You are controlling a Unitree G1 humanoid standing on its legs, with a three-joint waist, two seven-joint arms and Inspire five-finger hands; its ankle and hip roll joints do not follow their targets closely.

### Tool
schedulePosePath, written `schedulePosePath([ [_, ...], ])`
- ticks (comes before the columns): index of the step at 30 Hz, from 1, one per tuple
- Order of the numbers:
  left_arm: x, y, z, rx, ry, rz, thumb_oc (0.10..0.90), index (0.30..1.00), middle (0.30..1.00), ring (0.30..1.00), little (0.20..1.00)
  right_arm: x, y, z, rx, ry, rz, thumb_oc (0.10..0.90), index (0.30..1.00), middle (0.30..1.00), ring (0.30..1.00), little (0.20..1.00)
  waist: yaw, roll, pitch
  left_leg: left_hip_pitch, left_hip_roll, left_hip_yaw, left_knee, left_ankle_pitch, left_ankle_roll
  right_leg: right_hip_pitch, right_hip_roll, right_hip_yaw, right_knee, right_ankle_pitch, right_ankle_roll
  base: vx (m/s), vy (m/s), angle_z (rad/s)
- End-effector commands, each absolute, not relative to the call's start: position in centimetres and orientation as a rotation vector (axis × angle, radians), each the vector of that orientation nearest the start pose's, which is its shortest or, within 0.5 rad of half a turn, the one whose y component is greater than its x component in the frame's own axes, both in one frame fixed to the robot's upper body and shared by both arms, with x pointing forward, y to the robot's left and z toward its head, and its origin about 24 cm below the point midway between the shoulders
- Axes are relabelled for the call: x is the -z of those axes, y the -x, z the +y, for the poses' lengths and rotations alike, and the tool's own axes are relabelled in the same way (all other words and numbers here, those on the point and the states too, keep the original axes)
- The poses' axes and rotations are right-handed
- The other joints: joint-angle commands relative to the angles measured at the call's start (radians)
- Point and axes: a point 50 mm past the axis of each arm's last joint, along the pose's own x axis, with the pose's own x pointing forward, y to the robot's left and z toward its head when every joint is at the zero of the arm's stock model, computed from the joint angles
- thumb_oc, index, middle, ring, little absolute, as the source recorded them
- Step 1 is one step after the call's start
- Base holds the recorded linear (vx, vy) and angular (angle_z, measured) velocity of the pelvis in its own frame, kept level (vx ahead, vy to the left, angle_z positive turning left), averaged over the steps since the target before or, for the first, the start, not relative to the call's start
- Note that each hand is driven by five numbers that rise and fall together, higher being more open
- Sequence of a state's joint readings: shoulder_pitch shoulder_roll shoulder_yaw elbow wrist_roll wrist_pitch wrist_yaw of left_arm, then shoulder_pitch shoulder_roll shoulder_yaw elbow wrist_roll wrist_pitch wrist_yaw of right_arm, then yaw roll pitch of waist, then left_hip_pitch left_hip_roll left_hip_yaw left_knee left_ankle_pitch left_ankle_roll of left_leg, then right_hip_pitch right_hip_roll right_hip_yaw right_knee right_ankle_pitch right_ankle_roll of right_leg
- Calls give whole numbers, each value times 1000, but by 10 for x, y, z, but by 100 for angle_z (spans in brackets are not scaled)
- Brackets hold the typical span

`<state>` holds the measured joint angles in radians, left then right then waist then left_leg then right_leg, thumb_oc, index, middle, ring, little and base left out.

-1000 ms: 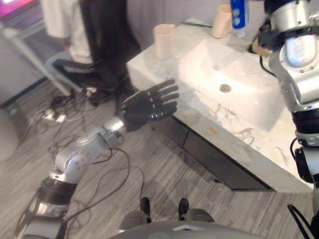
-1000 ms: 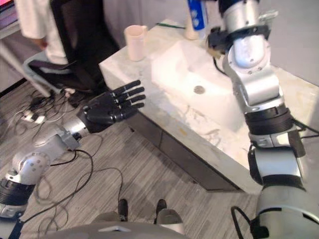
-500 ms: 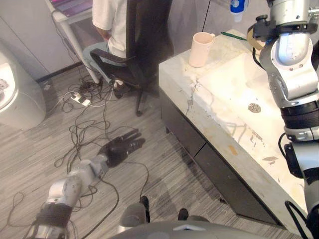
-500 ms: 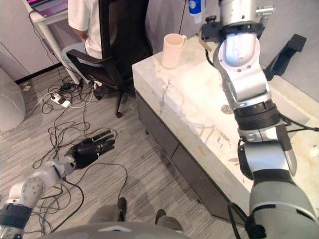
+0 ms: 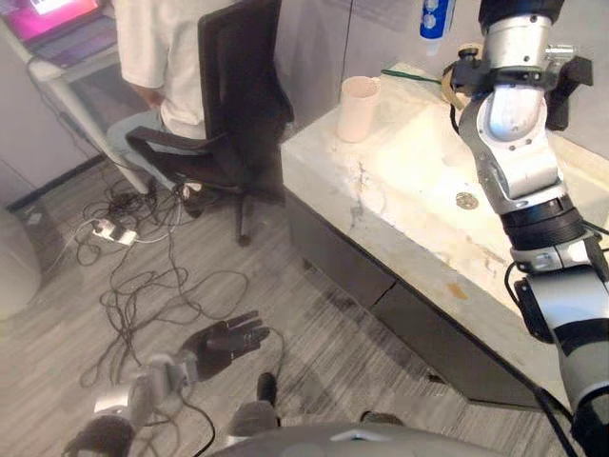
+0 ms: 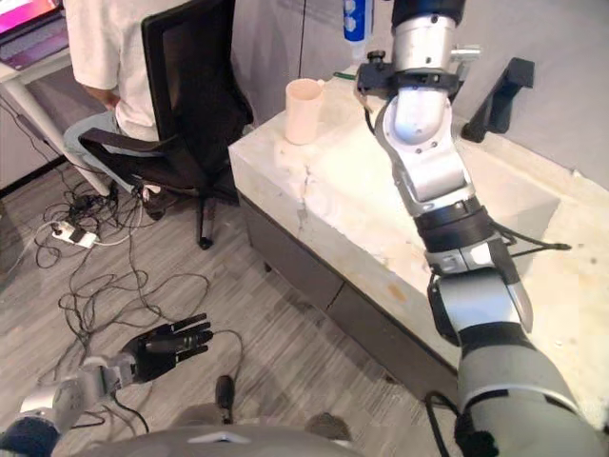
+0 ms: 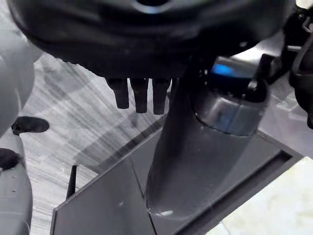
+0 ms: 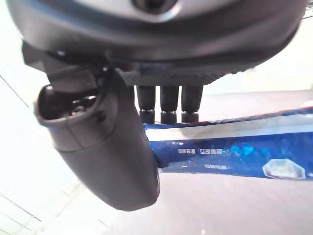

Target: Organize the bathroom.

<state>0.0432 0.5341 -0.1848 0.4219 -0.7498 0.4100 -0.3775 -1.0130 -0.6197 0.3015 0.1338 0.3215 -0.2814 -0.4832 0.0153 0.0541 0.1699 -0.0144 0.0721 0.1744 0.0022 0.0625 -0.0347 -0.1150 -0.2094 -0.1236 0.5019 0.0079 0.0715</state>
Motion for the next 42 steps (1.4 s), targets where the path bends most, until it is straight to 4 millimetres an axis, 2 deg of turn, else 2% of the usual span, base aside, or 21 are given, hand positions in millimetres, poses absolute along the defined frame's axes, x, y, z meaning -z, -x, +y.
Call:
schedulePosePath([
  [1,29,-222,240,332,228,695,800,900,900,900,900,-386,-283,-145,34,91,-1360,400,300,300,300,300,-21,26,-116,84,-22,-22,-71,-23,19,-21,72,-5,6,15,35,256,108,-17],
  [4,13,-243,230,378,187,667,800,900,900,900,900,-382,-282,-135,19,90,-1351,400,300,300,300,300,-62,12,-117,112,-36,-5,-89,-21,12,-8,178,-41,-197,-20,37,306,21,1],
  [5,8,-251,223,384,182,659,800,900,900,900,900,-381,-281,-135,7,87,-1354,400,300,300,300,300,-77,-2,-119,122,-52,-1,-89,-31,11,-8,208,-60,-308,6,37,307,-21,6],
  [6,7,-255,217,393,176,656,800,900,900,900,900,-380,-279,-135,-3,83,-1356,400,300,300,300,300,-92,-12,-117,133,-68,-3,-89,-41,13,-17,223,-64,-355,30,44,303,-5,3],
  [9,11,-257,204,417,200,672,800,900,900,900,900,-382,-279,-143,-31,60,-1343,400,300,300,300,300,-126,-15,-118,167,-75,11,-88,-68,26,-24,239,-25,-335,12,36,231,12,12],
  [11,17,-255,200,422,214,684,800,900,900,900,900,-384,-281,-147,-39,53,-1337,400,300,300,300,300,-133,-22,-121,165,-80,23,-35,-81,21,-6,238,-17,-339,9,29,176,4,14],
  [13,27,-250,194,436,248,698,800,900,900,900,900,-388,-283,-144,-48,56,-1322,400,300,300,300,300,-135,-41,-114,103,-73,33,217,-71,-22,49,226,9,-363,9,7,177,-16,-11],
  [14,28,-249,194,435,252,698,800,900,900,900,900,-388,-283,-142,-56,62,-1320,400,300,300,300,300,-132,-51,-114,78,-72,31,282,-47,-33,59,219,18,-370,13,-1,163,-20,-26],
  [15,30,-248,192,435,272,693,800,900,900,900,900,-384,-287,-139,-74,75,-1319,400,300,300,300,300,-120,-67,-105,-4,-62,-2,420,-7,-54,88,211,39,-378,11,-20,157,24,-28],
  [16,30,-248,191,429,295,696,800,900,900,900,900,-380,-289,-137,-79,73,-1317,400,300,300,300,300,-105,-72,-98,-69,-52,-27,466,6,-60,111,210,49,-384,4,-28,179,67,-42],
  [18,30,-248,190,410,306,703,800,900,900,900,900,-374,-291,-132,-80,62,-1312,400,300,300,300,300,-86,-70,-94,-118,-34,-48,447,-2,-59,136,214,57,-396,-8,-32,141,96,-57],
  [19,32,-247,191,399,309,707,800,900,900,900,900,-370,-292,-126,-84,54,-1310,400,300,300,300,300,-76,-68,-90,-108,-20,-52,391,-23,-50,152,218,64,-403,-17,-30,332,259,-69],
  [20,41,-237,196,383,312,719,800,900,900,900,900,-365,-294,-106,-99,37,-1304,400,300,300,300,300,-48,-54,-96,-55,24,-85,81,6,-36,181,223,83,-434,-36,-14,314,254,-73],
  [22,45,-231,197,386,310,726,800,900,900,900,900,-362,-294,-102,-86,37,-1301,400,300,300,300,300,-31,-53,-98,-51,23,-85,56,9,-30,188,212,88,-443,-41,-9,280,228,-117],
  [25,58,-214,201,357,326,758,800,900,900,900,900,-358,-298,-114,-46,30,-1271,400,300,300,300,300,-11,-34,-128,5,11,-63,-62,25,-26,195,171,48,-443,-57,27,224,196,-49],
  [28,63,-204,207,356,310,773,800,900,900,900,900,-357,-298,-119,-45,22,-1263,400,300,300,300,300,-13,-18,-133,44,4,-49,-80,16,-17,164,157,25,-395,-64,39,92,90,-9],
  [30,69,-196,216,292,321,765,800,900,900,900,900,-355,-294,-111,-113,-12,-1262,400,300,300,300,300,-19,-1,-127,88,0,-15,-89,-3,-6,100,138,-6,-349,-51,52,91,92,-19],
  [32,67,-199,220,279,325,749,800,900,900,900,900,-351,-289,-104,-152,-29,-1279,400,300,300,300,300,-22,-12,-123,105,-19,35,-88,-38,8,86,130,-34,-413,-7,59,30,-21,-84],
  [35,65,-203,218,289,318,733,800,900,900,900,900,-349,-282,-100,-160,-30,-1293,400,300,300,300,300,-30,-13,-115,98,-18,44,-74,-36,16,84,159,9,-413,-7,51,20,-38,-80],
  [38,62,-208,213,316,310,731,800,900,900,900,900,-350,-276,-98,-166,33,-1337,400,300,300,300,300,-35,-23,-128,103,-20,52,-77,-42,22,108,172,21,-442,-9,45,31,-35,25],
  [42,63,-210,208,325,316,737,800,900,900,900,900,-356,-267,-99,-191,23,-1371,400,300,300,300,300,-42,-24,-140,112,-25,56,-75,-55,25,126,182,36,-448,-22,40,30,-13,11],
])
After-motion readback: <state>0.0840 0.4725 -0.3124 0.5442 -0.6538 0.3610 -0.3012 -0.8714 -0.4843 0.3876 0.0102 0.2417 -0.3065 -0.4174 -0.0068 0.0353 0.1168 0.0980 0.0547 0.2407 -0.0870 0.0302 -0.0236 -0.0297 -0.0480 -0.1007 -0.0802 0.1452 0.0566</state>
